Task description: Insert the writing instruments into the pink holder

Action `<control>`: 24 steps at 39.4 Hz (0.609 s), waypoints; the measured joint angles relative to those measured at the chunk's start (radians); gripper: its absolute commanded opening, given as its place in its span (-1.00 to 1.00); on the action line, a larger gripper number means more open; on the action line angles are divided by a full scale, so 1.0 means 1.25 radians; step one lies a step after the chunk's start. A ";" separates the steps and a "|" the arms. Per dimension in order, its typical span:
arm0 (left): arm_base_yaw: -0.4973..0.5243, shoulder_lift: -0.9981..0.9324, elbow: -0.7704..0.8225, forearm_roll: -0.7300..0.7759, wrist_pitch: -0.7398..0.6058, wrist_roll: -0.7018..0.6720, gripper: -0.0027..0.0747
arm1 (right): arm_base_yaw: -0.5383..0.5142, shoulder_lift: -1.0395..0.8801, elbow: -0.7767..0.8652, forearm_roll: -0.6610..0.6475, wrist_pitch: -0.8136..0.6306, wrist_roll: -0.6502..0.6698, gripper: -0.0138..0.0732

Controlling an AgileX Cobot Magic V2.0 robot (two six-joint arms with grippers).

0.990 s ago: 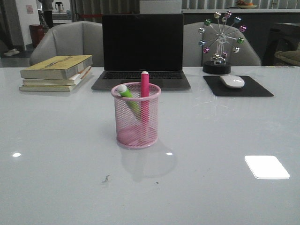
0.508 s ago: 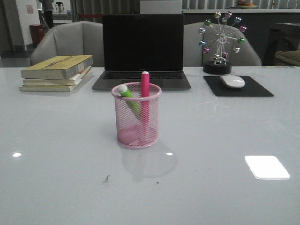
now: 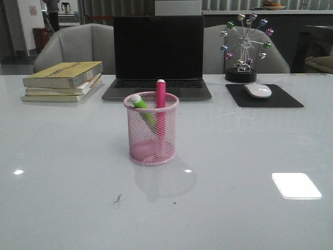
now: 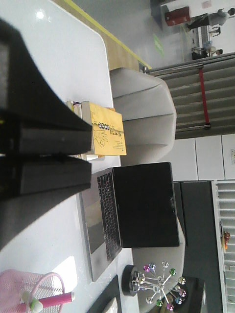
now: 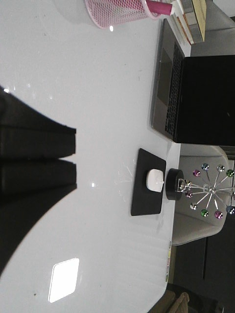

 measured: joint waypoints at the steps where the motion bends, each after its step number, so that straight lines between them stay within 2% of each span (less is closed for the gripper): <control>1: 0.000 -0.014 0.010 0.000 -0.002 0.000 -0.69 | 0.000 0.000 0.000 0.000 0.000 0.000 -0.55; 9: 0.015 -0.132 0.125 0.000 -0.019 0.000 -0.69 | 0.000 0.000 0.000 0.001 0.000 0.000 -0.55; 17: 0.081 -0.184 0.208 0.000 -0.033 0.000 -0.69 | 0.000 0.000 0.000 0.001 0.000 0.000 -0.55; 24: 0.085 -0.219 0.267 0.000 -0.038 0.000 -0.69 | 0.000 0.000 0.000 0.001 0.000 0.000 -0.55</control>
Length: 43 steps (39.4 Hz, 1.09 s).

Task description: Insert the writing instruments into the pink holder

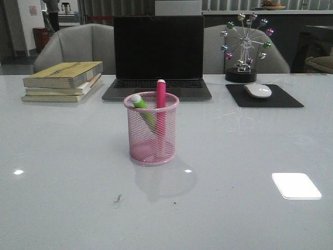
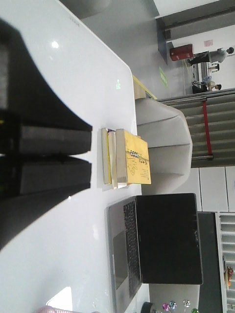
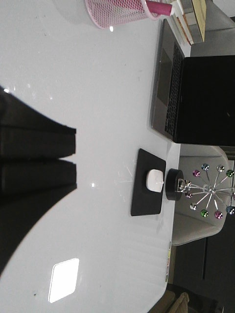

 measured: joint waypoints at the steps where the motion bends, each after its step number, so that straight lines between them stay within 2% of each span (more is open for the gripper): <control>1: 0.000 -0.002 0.011 0.000 -0.002 0.000 -0.69 | 0.000 0.000 0.000 0.000 0.000 0.000 -0.55; 12: 0.000 -0.010 0.111 0.000 -0.012 0.000 -0.69 | 0.000 0.000 0.000 0.000 0.000 0.000 -0.55; 43: 0.000 -0.034 0.113 0.000 -0.007 0.000 -0.69 | 0.000 0.000 0.000 0.000 0.002 0.000 -0.55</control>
